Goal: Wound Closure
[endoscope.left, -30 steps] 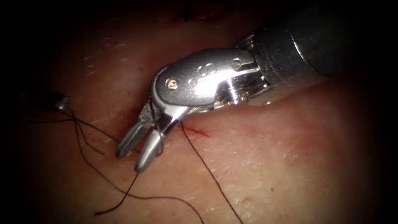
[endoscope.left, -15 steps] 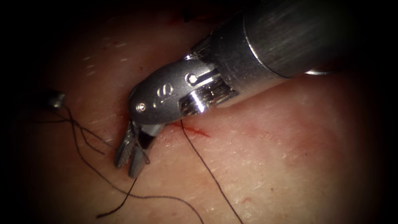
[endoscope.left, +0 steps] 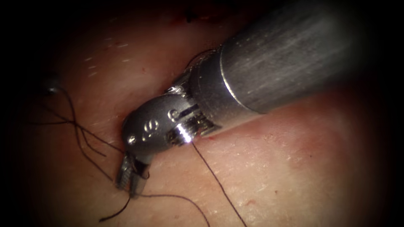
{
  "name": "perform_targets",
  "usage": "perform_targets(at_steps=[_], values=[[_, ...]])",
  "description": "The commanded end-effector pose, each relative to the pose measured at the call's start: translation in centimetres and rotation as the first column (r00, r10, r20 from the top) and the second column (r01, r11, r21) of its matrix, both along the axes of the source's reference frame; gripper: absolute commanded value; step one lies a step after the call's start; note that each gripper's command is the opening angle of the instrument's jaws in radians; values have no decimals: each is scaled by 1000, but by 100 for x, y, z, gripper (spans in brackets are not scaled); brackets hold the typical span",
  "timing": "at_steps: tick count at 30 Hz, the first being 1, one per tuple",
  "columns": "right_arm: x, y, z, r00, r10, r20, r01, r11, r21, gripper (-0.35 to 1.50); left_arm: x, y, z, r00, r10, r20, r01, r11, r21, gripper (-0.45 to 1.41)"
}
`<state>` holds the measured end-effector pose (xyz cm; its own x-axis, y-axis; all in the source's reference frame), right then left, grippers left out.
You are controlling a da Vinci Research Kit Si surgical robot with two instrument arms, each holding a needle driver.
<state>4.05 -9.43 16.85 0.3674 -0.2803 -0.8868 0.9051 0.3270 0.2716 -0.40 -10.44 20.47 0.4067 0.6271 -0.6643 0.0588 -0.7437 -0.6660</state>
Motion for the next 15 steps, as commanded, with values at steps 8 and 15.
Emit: perform_targets(at_steps=[8, 15], values=[[9, -29, -7, 1000, -7, 18, 7, 1000, 7, 64, -19, -14, -2, 999, -36, -16, 37, 999, 39, -45], [13, -40, -11, 999, -4, 37, 3, 1000, 17, 76, -16, -18, 7, 999, -28, -16, 29, 999, 33, -45]])
